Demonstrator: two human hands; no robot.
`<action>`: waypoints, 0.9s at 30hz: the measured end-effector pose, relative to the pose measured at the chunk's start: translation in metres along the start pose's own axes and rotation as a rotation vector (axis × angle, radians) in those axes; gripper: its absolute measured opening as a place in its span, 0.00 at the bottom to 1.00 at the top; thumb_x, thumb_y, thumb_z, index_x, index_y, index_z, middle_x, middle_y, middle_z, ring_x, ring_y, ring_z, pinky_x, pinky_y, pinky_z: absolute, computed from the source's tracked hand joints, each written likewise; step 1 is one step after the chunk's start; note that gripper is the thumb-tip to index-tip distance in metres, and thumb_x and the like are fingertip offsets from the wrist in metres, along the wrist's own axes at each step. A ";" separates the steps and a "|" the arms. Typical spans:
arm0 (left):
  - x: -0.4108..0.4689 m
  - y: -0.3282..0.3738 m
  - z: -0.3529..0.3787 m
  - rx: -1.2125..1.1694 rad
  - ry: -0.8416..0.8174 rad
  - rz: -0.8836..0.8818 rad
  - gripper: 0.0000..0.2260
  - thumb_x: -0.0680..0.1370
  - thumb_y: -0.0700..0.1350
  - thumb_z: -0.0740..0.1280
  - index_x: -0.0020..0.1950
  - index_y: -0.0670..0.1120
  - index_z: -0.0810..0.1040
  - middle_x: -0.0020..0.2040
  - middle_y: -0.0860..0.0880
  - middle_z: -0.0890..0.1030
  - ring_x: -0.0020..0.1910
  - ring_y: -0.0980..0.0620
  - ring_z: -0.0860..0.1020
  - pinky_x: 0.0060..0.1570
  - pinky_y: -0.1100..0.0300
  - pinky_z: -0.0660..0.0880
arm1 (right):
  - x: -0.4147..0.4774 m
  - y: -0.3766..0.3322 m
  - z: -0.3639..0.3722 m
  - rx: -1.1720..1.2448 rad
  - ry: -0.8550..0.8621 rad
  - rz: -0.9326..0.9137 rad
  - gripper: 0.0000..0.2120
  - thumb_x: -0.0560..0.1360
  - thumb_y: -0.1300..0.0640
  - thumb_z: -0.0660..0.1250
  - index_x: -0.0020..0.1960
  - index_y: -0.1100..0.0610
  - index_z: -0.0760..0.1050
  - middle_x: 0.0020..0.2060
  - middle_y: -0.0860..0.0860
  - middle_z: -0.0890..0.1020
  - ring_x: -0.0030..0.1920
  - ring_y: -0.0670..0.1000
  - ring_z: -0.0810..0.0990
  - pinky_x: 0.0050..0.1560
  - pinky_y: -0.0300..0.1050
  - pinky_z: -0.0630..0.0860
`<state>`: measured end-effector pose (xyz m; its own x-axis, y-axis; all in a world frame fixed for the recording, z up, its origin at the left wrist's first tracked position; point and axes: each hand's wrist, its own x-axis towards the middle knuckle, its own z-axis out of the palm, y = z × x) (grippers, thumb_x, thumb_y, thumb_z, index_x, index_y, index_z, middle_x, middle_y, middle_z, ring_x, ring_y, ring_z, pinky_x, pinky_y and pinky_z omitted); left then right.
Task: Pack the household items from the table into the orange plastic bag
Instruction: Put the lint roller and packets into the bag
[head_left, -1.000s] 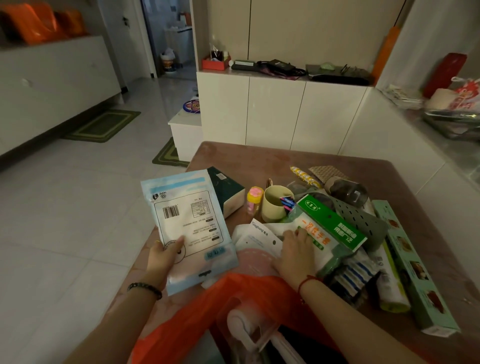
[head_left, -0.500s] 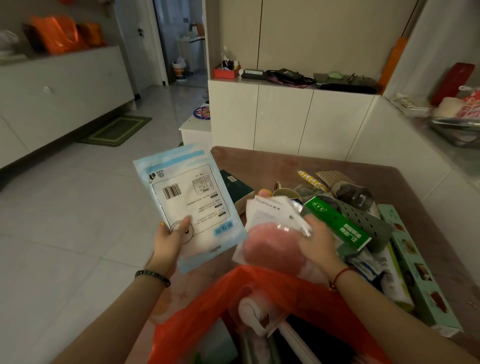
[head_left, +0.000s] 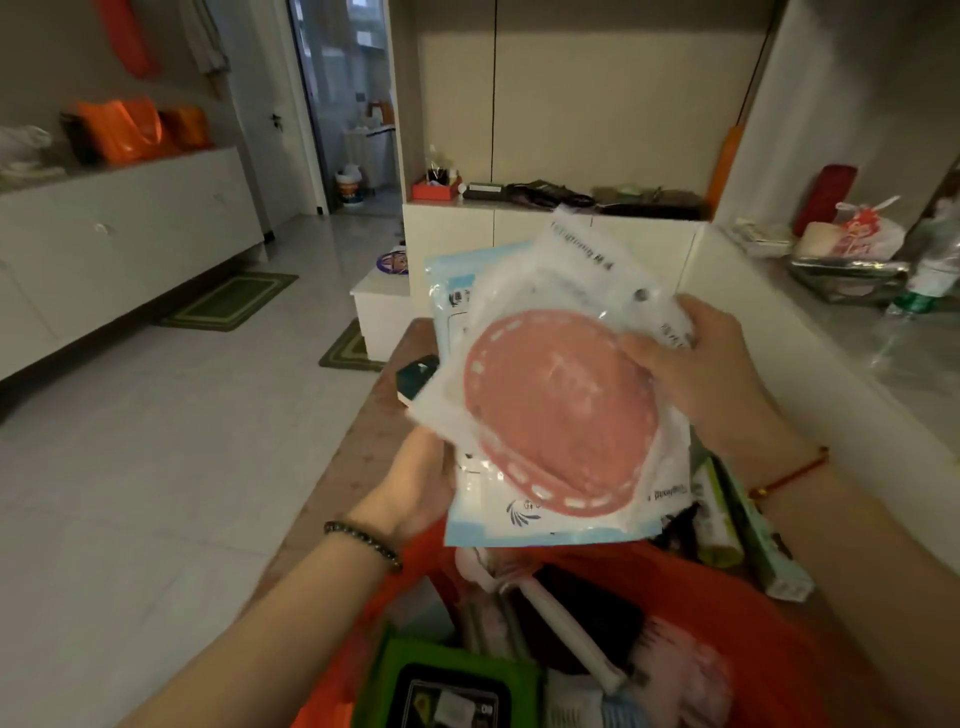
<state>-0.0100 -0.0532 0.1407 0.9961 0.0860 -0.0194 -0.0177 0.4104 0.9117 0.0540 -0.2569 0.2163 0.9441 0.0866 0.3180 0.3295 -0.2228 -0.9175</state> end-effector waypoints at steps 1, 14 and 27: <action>-0.008 -0.003 0.006 -0.068 -0.074 -0.034 0.20 0.82 0.51 0.49 0.61 0.44 0.76 0.52 0.45 0.84 0.55 0.44 0.79 0.54 0.54 0.79 | -0.009 0.004 0.001 -0.136 0.032 -0.032 0.07 0.70 0.62 0.70 0.46 0.63 0.76 0.38 0.57 0.82 0.33 0.49 0.81 0.32 0.39 0.77; -0.056 -0.039 0.005 -0.081 0.164 -0.084 0.23 0.69 0.43 0.69 0.63 0.41 0.74 0.56 0.41 0.81 0.53 0.44 0.81 0.43 0.54 0.82 | -0.075 0.083 -0.051 -0.332 -0.099 0.137 0.16 0.77 0.46 0.60 0.60 0.53 0.72 0.49 0.43 0.77 0.48 0.34 0.77 0.45 0.29 0.73; -0.077 -0.080 0.017 0.932 -0.443 -0.604 0.20 0.73 0.38 0.69 0.64 0.44 0.73 0.63 0.41 0.77 0.59 0.50 0.76 0.58 0.57 0.75 | -0.093 0.123 -0.107 -0.393 0.044 0.222 0.06 0.75 0.61 0.64 0.47 0.58 0.80 0.42 0.50 0.79 0.44 0.48 0.76 0.41 0.39 0.69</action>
<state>-0.0840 -0.1077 0.0762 0.7682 -0.2896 -0.5709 0.3511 -0.5551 0.7540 0.0078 -0.3961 0.0996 0.9890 -0.0448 0.1412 0.0889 -0.5834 -0.8073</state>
